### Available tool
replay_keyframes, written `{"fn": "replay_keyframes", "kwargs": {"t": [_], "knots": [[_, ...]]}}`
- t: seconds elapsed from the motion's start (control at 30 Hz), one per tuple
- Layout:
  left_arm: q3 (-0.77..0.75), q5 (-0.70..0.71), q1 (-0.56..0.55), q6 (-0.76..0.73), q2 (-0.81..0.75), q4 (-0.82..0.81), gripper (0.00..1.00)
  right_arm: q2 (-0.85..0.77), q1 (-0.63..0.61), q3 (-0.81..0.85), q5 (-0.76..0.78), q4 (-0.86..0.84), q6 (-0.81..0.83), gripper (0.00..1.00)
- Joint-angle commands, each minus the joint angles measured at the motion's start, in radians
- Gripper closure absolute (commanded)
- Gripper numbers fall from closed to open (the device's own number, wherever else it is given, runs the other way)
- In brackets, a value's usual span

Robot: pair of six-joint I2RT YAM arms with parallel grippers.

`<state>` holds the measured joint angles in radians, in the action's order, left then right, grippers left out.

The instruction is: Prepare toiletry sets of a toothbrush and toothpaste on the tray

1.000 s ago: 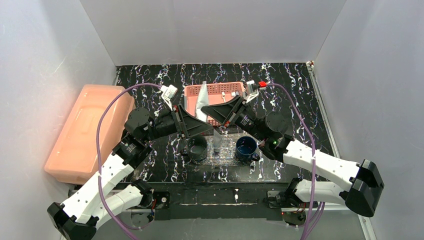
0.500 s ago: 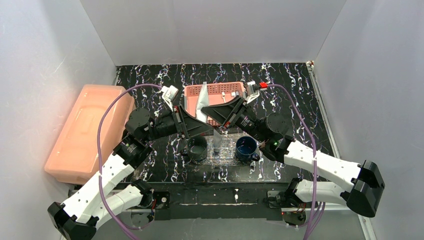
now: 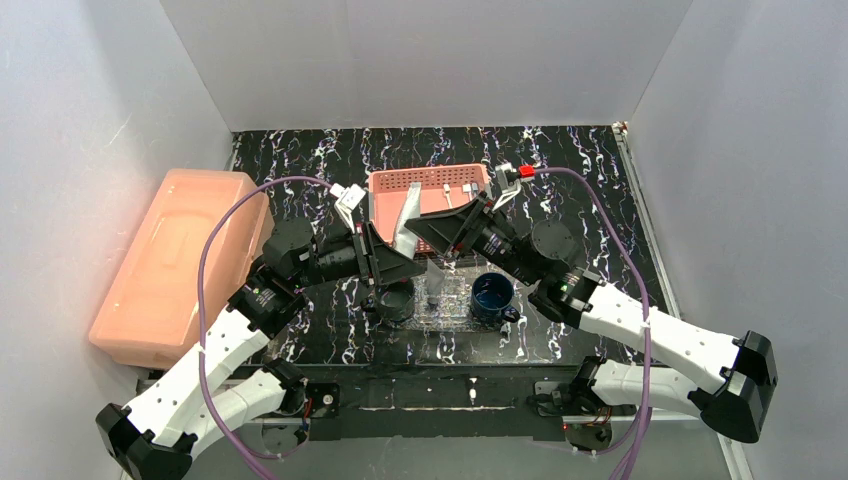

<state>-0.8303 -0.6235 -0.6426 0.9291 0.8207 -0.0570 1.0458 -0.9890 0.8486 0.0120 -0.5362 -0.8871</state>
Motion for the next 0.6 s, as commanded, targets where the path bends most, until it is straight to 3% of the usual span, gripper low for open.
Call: {"fn": "replay_keyframes", "kwargs": {"t": [0.0, 0.33, 0.57], "knots": [[-0.066, 0.03, 0.004, -0.153, -0.032, 0.189, 1.0, -0.029, -0.003, 0.105, 0.045, 0.157, 0.133, 0.34], [-0.153, 0.098, 0.003, -0.422, -0.033, 0.514, 1.0, 0.006, 0.0, 0.258, 0.056, 0.471, 0.299, 0.3], [-0.211, 0.108, 0.003, -0.613, -0.016, 0.669, 1.0, 0.037, 0.02, 0.31, 0.042, 0.577, 0.335, 0.28]]}}
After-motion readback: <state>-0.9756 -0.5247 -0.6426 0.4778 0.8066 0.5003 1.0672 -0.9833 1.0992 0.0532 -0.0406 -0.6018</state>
